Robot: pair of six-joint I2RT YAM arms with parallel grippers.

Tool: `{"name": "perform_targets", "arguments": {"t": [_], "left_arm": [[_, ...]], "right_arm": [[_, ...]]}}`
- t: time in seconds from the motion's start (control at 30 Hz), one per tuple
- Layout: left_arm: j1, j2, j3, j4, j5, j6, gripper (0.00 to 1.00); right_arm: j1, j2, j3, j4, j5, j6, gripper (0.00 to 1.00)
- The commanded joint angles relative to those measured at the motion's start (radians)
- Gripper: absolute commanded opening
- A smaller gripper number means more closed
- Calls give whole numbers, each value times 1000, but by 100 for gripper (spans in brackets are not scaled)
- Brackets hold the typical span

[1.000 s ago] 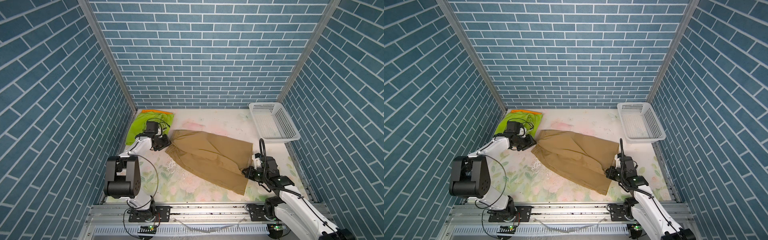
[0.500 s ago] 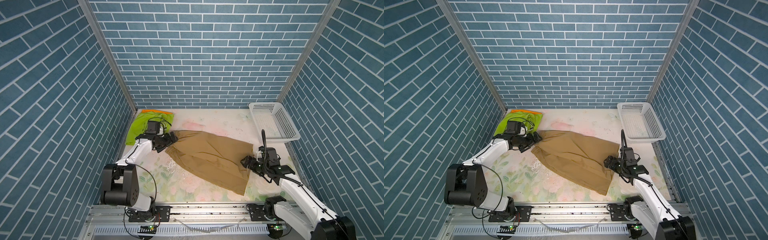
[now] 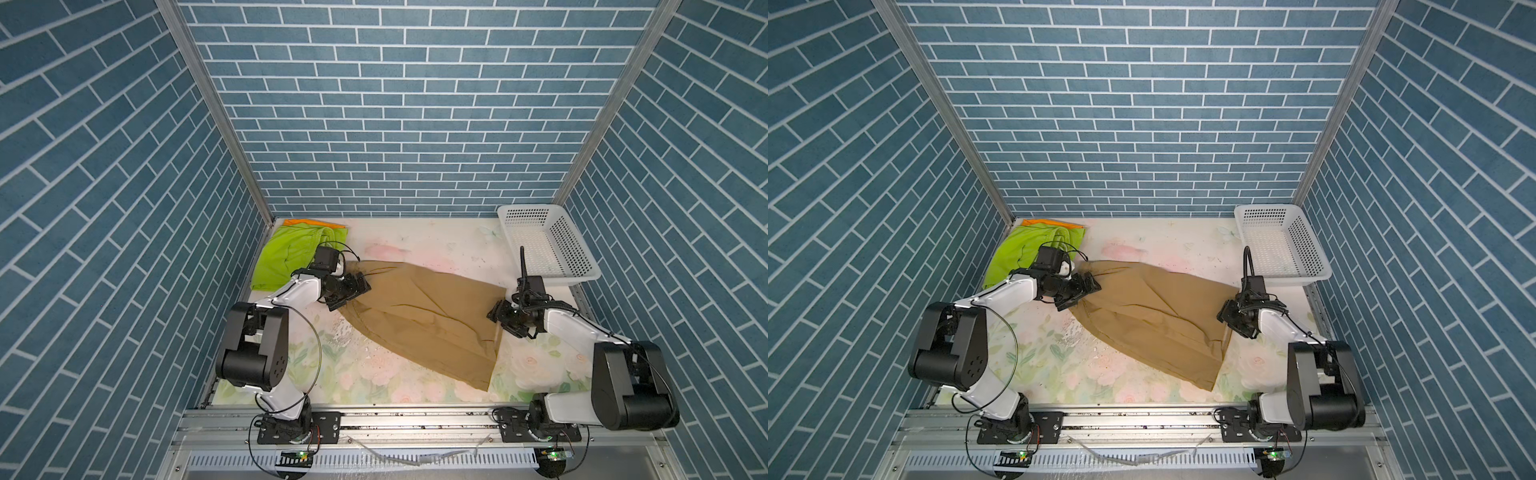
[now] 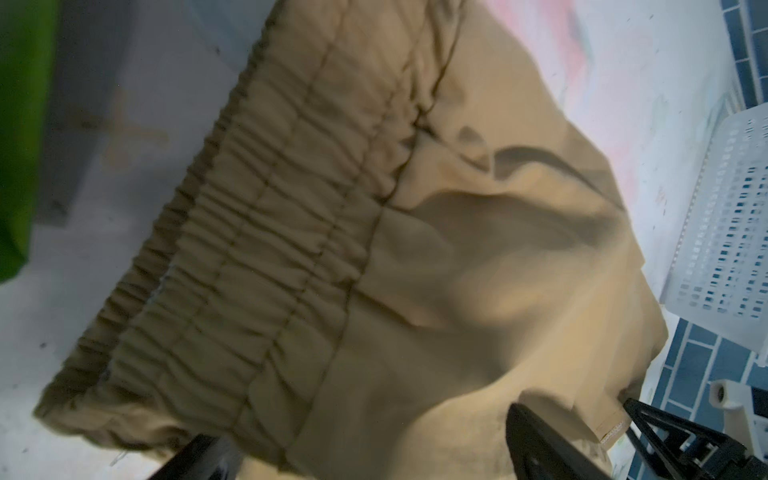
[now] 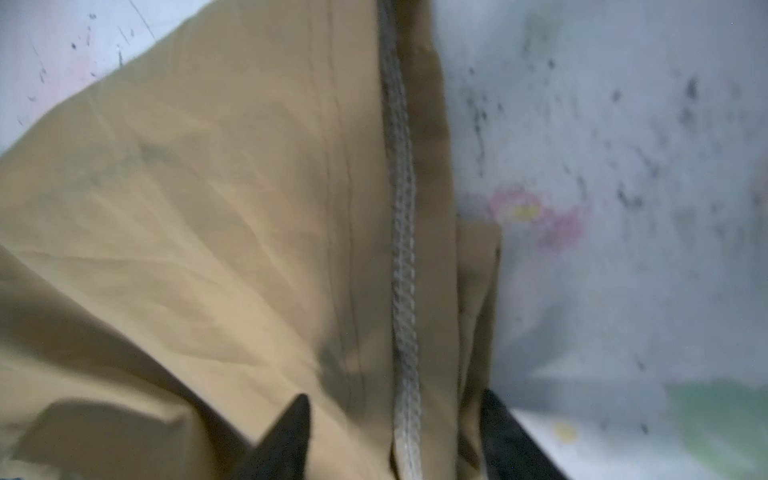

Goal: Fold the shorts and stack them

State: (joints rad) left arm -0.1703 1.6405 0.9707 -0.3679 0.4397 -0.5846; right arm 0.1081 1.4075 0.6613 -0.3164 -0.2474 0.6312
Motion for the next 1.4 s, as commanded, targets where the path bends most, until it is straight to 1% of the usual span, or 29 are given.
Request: {"name": "perform_targets", "arguments": {"t": [0.0,0.03,0.1,0.13,0.23,0.33,0.4,0.47,0.5,0.53,0.6,0.63,0.7,0.8,0.83,0.9,1.03,1.1,1.23,1.27,1.37], "left_arm": [[-1,23,-73,48,28,-11,100],[0,25,-88,61,31,-19,100],[-1,25,-114,86,37,-39,100],[-3,21,-127,106,43,-54,100],[-28,15,-150,150,53,-101,100],[-80,11,-163,205,54,-166,100],[-118,5,-161,237,58,-211,100],[-130,-20,-149,230,56,-223,99],[-128,-47,-140,212,45,-221,100],[-122,-75,-132,179,28,-209,100],[-93,-135,-108,108,-6,-176,100],[-76,-158,-100,81,-7,-166,100],[-39,-193,-92,55,15,-170,100],[-21,-208,-81,46,58,-188,99],[-21,-206,-76,43,67,-189,100],[-21,-193,-78,53,90,-206,100],[-8,-160,-95,64,105,-219,99],[1,-152,-109,82,108,-223,100],[21,-130,-113,93,109,-216,100],[29,-122,-113,100,114,-215,99],[49,-111,-113,110,119,-213,100]], "right_arm": [[-2,80,52,63,11,-8,36],[-5,112,79,63,25,-16,23],[-6,172,143,58,47,-36,6],[-8,211,189,49,56,-48,0],[-10,335,355,0,97,-97,0],[-11,450,531,-68,138,-139,0],[-11,510,643,-107,140,-155,0],[-10,528,718,-137,124,-159,0],[-6,526,745,-149,112,-162,3],[-4,517,758,-158,105,-164,9],[3,473,760,-175,89,-169,26],[8,447,748,-176,84,-169,33],[23,367,698,-182,87,-167,48],[49,248,596,-181,103,-147,65],[57,218,565,-183,106,-140,70],[67,151,478,-178,100,-114,77],[69,63,309,-137,75,-68,80],[66,43,239,-119,80,-60,84],[52,74,192,-80,51,-55,86],[50,92,194,-72,54,-59,85],[40,134,218,-60,68,-72,74]]}}
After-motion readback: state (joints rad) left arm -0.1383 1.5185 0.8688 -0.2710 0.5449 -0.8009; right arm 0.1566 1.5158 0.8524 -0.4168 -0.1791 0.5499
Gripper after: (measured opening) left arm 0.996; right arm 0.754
